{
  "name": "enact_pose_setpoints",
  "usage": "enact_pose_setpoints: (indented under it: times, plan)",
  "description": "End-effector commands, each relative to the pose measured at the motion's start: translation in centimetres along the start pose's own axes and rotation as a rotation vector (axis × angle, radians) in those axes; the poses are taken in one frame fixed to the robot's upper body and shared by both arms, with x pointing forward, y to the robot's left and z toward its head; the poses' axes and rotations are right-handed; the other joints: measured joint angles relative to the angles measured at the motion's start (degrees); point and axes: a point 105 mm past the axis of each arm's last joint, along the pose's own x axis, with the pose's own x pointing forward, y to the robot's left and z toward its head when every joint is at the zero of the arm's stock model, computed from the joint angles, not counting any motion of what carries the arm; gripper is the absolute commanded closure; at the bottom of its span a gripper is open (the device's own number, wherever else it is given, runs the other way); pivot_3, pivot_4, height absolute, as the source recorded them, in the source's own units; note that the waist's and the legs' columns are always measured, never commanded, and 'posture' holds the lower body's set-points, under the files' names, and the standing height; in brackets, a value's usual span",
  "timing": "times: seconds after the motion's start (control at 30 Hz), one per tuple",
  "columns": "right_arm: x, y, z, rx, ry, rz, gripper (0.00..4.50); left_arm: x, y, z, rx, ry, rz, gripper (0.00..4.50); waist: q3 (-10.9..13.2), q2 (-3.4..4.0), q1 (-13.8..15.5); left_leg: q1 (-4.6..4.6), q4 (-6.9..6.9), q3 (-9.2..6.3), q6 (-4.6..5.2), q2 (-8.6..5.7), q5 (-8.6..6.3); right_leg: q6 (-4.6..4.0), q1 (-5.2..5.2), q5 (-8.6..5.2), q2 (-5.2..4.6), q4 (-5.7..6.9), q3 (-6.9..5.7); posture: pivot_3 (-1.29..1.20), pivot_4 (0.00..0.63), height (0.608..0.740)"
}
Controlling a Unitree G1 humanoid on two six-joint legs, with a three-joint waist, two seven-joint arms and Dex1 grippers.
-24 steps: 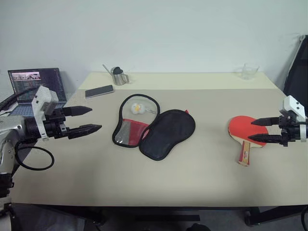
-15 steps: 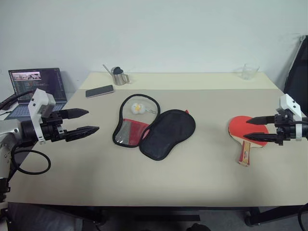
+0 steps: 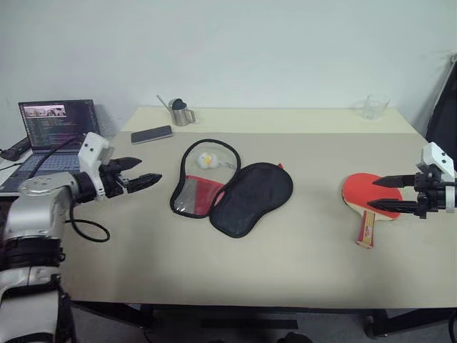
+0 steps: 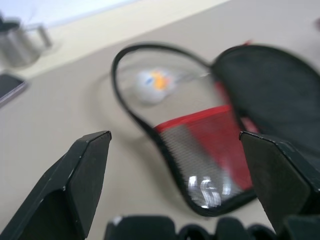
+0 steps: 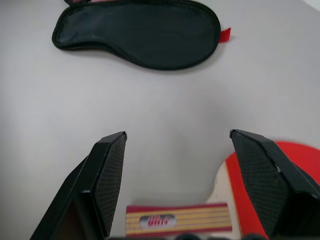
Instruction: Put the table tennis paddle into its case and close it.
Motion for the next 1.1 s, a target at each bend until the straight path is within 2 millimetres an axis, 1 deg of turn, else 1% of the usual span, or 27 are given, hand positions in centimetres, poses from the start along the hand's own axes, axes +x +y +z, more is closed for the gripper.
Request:
enact_pose_setpoints:
  times: [0.03, 0.07, 0.13, 0.2, 0.27, 0.3, 0.33, 0.4, 0.57, 0.67, 0.8, 0.9, 1.0, 1.1]
  plan:
    - [-1.1, -0.1, 1.1, -0.028, -0.017, -0.051, 0.88, 1.5, 0.2, -0.7, -0.022, 0.013, 0.007, 0.0, 0.0, -0.01, -0.1, 0.0, 0.0, 0.01, 0.0, -0.02, 0.0, 0.0, 0.0, 0.0, -0.01, 0.0, 0.01, 0.0, 0.15, 0.74]
    - [-1.1, 0.0, 1.1, -0.027, -0.013, -0.052, 0.88, 2.2, -0.2, -1.3, -0.036, 0.031, 0.001, 0.0, 0.0, -0.01, -0.1, 0.0, 0.0, 0.05, 0.0, -0.02, 0.0, 0.01, -0.01, 0.01, -0.01, -0.01, 0.04, 0.0, 0.15, 0.74]
    - [-1.8, 0.5, 1.6, -0.03, -0.016, -0.056, 0.88, 3.8, -0.8, -2.6, -0.113, 0.054, -0.006, 0.0, 0.0, -0.01, 0.0, 0.0, 0.0, 0.05, 0.0, -0.01, 0.0, 0.02, -0.02, 0.01, -0.01, 0.0, 0.05, 0.0, 0.15, 0.74]
    - [-2.6, 0.7, 1.6, -0.024, -0.005, -0.081, 0.88, 5.3, -1.5, -3.7, -0.189, 0.081, 0.003, 0.0, 0.0, -0.02, 0.4, -0.03, 0.01, 0.04, 0.0, -0.02, 0.0, 0.02, -0.02, 0.01, -0.01, 0.01, 0.02, 0.0, 0.15, 0.74]
    - [-2.9, 0.8, 1.5, -0.019, 0.003, -0.092, 0.88, 6.2, -1.8, -4.6, -0.23, 0.119, 0.018, 0.0, 0.0, -0.08, 0.6, -0.06, 0.05, 0.04, 0.01, -0.02, 0.0, 0.05, -0.02, 0.03, -0.01, 0.0, 0.02, 0.0, 0.15, 0.74]
    - [-2.9, 0.8, 1.5, -0.021, 0.005, -0.093, 0.88, 6.6, -1.8, -5.4, -0.22, 0.157, 0.05, 0.0, 0.1, -0.13, 0.5, -0.06, 0.05, 0.06, 0.01, -0.02, 0.0, 0.06, -0.02, 0.03, -0.01, 0.0, 0.03, 0.0, 0.15, 0.74]
    - [-3.0, 0.8, 1.6, -0.024, 0.005, -0.097, 0.88, 7.0, -1.8, -5.7, -0.226, 0.168, 0.071, 0.0, 0.0, -0.17, 0.5, -0.06, 0.06, 0.06, 0.01, -0.02, 0.0, 0.06, -0.02, 0.04, -0.01, 0.0, 0.03, 0.0, 0.15, 0.74]
    - [-3.0, 0.8, 2.0, -0.028, -0.002, -0.106, 0.88, 7.6, -2.1, -5.6, -0.242, 0.152, 0.078, 0.0, 0.0, -0.18, 0.5, -0.04, 0.05, 0.08, 0.01, -0.02, 0.0, 0.07, -0.02, 0.04, -0.01, 0.0, 0.06, 0.0, 0.15, 0.74]
    - [-3.1, 0.4, 2.1, -0.038, 0.004, -0.117, 0.88, 8.9, -3.7, -5.7, -0.278, 0.139, 0.027, 0.0, 0.0, -0.21, 0.8, -0.04, 0.06, 0.08, 0.0, -0.03, 0.0, 0.08, -0.01, 0.05, -0.03, 0.0, 0.06, 0.0, 0.15, 0.74]
    - [-2.8, 0.3, 2.5, -0.049, -0.003, -0.11, 0.88, 9.6, -5.4, -5.4, -0.287, 0.119, -0.048, 0.0, 0.0, -0.21, 0.9, -0.04, 0.07, 0.08, 0.0, -0.04, 0.0, 0.09, -0.01, 0.05, -0.04, 0.0, 0.06, 0.0, 0.15, 0.74]
    - [-2.6, 0.1, 2.5, -0.054, -0.003, -0.109, 0.88, 9.8, -6.4, -5.2, -0.295, 0.109, -0.086, 0.0, 0.1, -0.23, 0.9, -0.06, 0.1, 0.08, 0.0, -0.04, 0.0, 0.11, 0.0, 0.07, -0.05, -0.02, 0.05, 0.0, 0.15, 0.74]
    - [-2.5, 0.0, 2.6, -0.057, -0.006, -0.107, 0.83, 9.7, -6.6, -5.0, -0.299, 0.104, -0.087, 0.63, 0.1, -0.23, 0.9, -0.06, 0.09, 0.09, 0.0, -0.03, 0.0, 0.11, -0.01, 0.07, -0.04, -0.03, 0.07, 0.0, 0.15, 0.74]
    - [-2.2, -0.1, 2.6, -0.061, -0.009, -0.103, 0.83, 9.3, -6.4, -5.1, -0.303, 0.101, -0.072, 1.61, 0.1, -0.23, 0.9, -0.04, 0.09, 0.11, 0.0, -0.03, 0.0, 0.11, -0.01, 0.07, -0.04, -0.01, 0.09, 0.0, 0.15, 0.74]
    - [-2.1, -0.1, 2.6, -0.062, -0.01, -0.101, 0.83, 8.9, -6.1, -5.0, -0.318, 0.084, -0.039, 2.73, 0.1, -0.23, 0.9, -0.04, 0.09, 0.09, 0.0, -0.03, 0.0, 0.11, -0.01, 0.07, -0.04, -0.02, 0.09, 0.0, 0.15, 0.74]
